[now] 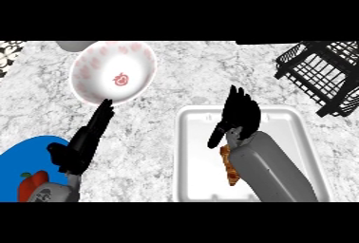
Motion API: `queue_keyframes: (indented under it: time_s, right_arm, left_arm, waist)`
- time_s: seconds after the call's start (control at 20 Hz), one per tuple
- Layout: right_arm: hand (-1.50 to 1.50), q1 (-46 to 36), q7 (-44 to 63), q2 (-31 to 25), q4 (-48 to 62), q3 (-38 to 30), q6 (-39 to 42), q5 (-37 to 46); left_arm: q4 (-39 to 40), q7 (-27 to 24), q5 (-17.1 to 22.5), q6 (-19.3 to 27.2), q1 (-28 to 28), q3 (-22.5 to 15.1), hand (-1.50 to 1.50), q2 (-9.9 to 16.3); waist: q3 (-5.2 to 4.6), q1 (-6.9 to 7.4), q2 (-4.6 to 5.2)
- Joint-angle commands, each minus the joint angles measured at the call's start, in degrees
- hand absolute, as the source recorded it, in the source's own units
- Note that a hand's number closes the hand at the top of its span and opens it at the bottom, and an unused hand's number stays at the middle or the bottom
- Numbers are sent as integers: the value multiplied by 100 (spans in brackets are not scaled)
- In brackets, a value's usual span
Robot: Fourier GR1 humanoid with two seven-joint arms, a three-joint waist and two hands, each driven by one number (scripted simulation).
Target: Pick the croissant from the tray and place it in the tiered basket
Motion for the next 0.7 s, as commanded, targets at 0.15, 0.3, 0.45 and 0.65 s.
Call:
queue_keyframes:
  time_s: [0.15, 0.3, 0.45, 0.65]
  right_arm:
    - [-150, 721, 1372, 397, -612, -171, 424, 633]
    - [-150, 921, 1372, 647, -596, -39, 482, 973]
    - [-150, 1170, 1372, 653, -603, -369, 451, 1144]
    - [-150, 1595, 1257, 620, -1028, -537, 658, 1245]
  left_arm:
    - [178, 23, -60, -67, -4, -32, 0, -74]
    - [335, -120, -81, 4, -137, 23, 0, -221]
    - [336, -323, -209, -55, 118, -108, 0, -226]
    - [138, -52, -79, -188, 34, 5, 0, -111]
  waist:
    - [2, 41, 35]
    - [-3, 62, 44]
    - [2, 122, 63]
    - [8, 146, 65]
